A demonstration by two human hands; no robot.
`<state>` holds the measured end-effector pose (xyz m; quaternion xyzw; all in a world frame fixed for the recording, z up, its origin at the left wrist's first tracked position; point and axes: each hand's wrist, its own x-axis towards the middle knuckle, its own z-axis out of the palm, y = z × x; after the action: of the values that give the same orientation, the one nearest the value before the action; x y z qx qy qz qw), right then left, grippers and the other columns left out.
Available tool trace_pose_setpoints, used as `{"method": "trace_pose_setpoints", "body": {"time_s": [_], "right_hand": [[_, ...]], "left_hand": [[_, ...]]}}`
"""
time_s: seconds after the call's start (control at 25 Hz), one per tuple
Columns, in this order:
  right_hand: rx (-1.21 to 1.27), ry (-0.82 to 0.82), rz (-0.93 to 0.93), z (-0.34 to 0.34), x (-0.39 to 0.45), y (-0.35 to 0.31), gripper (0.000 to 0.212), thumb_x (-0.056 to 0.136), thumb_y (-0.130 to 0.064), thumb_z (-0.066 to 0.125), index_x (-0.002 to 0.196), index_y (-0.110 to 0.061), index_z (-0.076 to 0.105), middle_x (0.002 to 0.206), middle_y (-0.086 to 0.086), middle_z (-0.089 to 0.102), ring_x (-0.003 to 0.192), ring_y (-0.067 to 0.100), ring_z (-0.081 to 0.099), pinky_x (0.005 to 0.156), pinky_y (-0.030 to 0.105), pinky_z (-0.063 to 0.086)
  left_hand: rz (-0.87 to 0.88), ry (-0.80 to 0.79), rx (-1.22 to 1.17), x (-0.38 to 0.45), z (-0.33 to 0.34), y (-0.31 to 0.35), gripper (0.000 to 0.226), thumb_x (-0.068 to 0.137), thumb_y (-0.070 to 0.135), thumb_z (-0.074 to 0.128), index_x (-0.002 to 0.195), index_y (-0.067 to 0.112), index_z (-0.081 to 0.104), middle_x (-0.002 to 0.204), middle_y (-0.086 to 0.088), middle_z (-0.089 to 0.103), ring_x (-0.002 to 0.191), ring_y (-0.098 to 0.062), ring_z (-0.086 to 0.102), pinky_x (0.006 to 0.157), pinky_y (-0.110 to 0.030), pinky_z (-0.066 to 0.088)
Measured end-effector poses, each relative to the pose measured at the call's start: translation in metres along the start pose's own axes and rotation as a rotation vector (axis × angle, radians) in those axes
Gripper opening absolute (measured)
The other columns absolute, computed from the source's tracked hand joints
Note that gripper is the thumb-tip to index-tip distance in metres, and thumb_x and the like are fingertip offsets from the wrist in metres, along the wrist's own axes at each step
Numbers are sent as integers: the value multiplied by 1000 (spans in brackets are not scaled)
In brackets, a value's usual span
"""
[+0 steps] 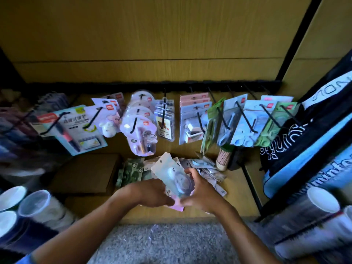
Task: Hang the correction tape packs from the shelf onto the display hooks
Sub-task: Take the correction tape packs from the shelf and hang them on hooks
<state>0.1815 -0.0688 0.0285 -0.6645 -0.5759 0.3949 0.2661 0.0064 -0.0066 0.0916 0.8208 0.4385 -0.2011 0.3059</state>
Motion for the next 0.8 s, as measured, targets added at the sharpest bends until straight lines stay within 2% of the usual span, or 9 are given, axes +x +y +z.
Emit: {"method": "trace_pose_setpoints", "body": {"time_s": [0.12,0.16,0.24,0.32,0.44,0.52,0.68,0.76,0.8], "right_hand": [[58,144,-57,-16,-37,-31,84,50,-46,86,118,-44,37,117,-18,63,105,8,62,81,24,52],[63,224,-90,-21,-48,-43,86,52,-46,87,122,-44,36,120,-19,61,107,6,60,79,17,49],[99,379,-161,-31,-70,-73,94,58,-45,89,134,-42,34,124,-26,53,111,-4,53,78,4,40],[185,455,-243,-39,-87,-102,90,64,-43,88,139,-39,38,126,-30,53,114,-10,52,85,6,42],[393,406,-377,-48,-103,-132,47,81,-30,79,124,-28,59,112,-9,72,102,6,68,85,28,55],[537,380,-388,-54,-111,-143,26,85,-21,73,110,-21,67,103,-1,75,95,13,71,80,29,57],[747,386,-333,-60,-116,-149,16,85,-12,69,100,-15,71,95,2,77,86,11,72,69,17,53],[821,438,-322,-62,-115,-149,18,87,-12,68,105,-13,70,99,3,77,89,12,71,72,20,54],[847,474,-319,-63,-114,-148,20,88,-14,67,107,-13,68,100,4,76,91,15,71,75,24,56]], "left_hand": [[119,136,-503,-33,-8,15,29,94,42,53,110,20,63,99,-4,68,85,-20,63,68,-27,47],[174,239,-720,-45,-13,24,24,96,37,53,103,19,65,95,-7,71,80,-19,65,68,-30,50],[312,511,-1126,-68,-26,43,17,97,25,53,100,17,67,99,-8,75,88,-24,70,82,-42,55],[443,672,-1395,-90,-35,60,19,97,20,51,106,16,68,104,-9,74,98,-30,70,90,-49,53],[562,745,-1471,-109,-36,75,24,97,18,50,113,10,66,110,-12,73,104,-33,68,93,-49,51],[600,767,-1486,-115,-36,79,23,96,18,51,110,10,68,108,-13,73,101,-33,68,90,-46,53],[525,726,-1573,-120,-40,85,24,95,20,52,95,8,73,96,-14,75,83,-27,70,76,-38,56],[526,698,-1559,-119,-40,86,24,95,16,51,88,12,74,91,-13,75,77,-25,70,72,-36,54],[540,695,-1530,-120,-40,88,25,94,13,52,84,15,74,87,-11,75,71,-22,69,65,-32,55]]}}
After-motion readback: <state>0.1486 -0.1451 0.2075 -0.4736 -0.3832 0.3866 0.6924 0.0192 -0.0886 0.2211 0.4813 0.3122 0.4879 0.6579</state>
